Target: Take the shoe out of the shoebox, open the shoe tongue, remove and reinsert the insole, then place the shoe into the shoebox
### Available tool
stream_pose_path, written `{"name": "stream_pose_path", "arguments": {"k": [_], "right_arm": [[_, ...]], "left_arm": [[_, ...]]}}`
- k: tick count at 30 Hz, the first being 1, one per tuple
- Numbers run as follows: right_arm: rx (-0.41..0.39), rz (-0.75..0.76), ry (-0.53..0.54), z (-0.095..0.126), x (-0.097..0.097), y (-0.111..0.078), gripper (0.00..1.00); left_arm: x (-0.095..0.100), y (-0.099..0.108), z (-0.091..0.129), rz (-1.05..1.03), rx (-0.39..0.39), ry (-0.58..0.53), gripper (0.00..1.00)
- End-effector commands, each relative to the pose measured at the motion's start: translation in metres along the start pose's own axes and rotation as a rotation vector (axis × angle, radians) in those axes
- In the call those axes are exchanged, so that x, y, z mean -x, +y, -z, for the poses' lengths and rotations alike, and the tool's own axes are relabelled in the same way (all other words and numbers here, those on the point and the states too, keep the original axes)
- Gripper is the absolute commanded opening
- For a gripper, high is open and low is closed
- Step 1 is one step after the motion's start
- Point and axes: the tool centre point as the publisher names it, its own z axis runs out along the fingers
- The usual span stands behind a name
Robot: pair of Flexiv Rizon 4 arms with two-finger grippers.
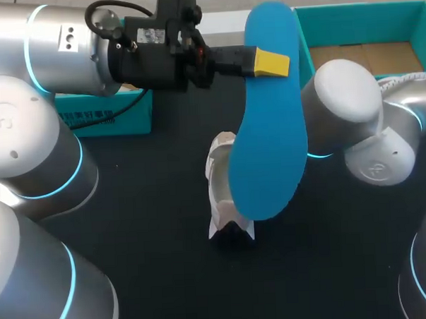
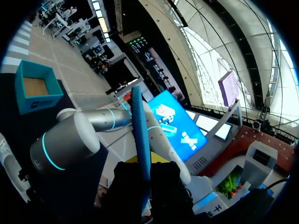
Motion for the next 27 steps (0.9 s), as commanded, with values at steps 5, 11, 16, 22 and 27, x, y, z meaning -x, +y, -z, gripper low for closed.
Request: {"name": "stream_pose_path", "arguments": {"k": [5, 11, 16, 22, 27], "right_arm": [[0.004, -0.026, 0.026, -0.006, 0.002, -0.003, 1.00], [0.016, -0.047, 0.086, 0.006, -0.001, -0.005, 1.00], [-0.002, -0.039, 0.145, 0.025, -0.005, -0.006, 1.00], [-0.026, -0.018, 0.300, 0.054, -0.006, -0.004, 1.00], [-0.090, 0.031, 0.381, 0.073, -0.009, 0.004, 1.00]], "left_arm": [[0.001, 0.002, -0.001, 0.001, -0.002, -0.001, 0.00], [0.001, 0.002, -0.001, 0.001, -0.002, -0.001, 0.00], [0.001, 0.002, -0.001, 0.001, -0.002, -0.001, 0.00], [0.001, 0.002, -0.001, 0.001, -0.002, -0.001, 0.00], [0.001, 0.002, -0.001, 0.001, -0.002, -0.001, 0.00]]}}
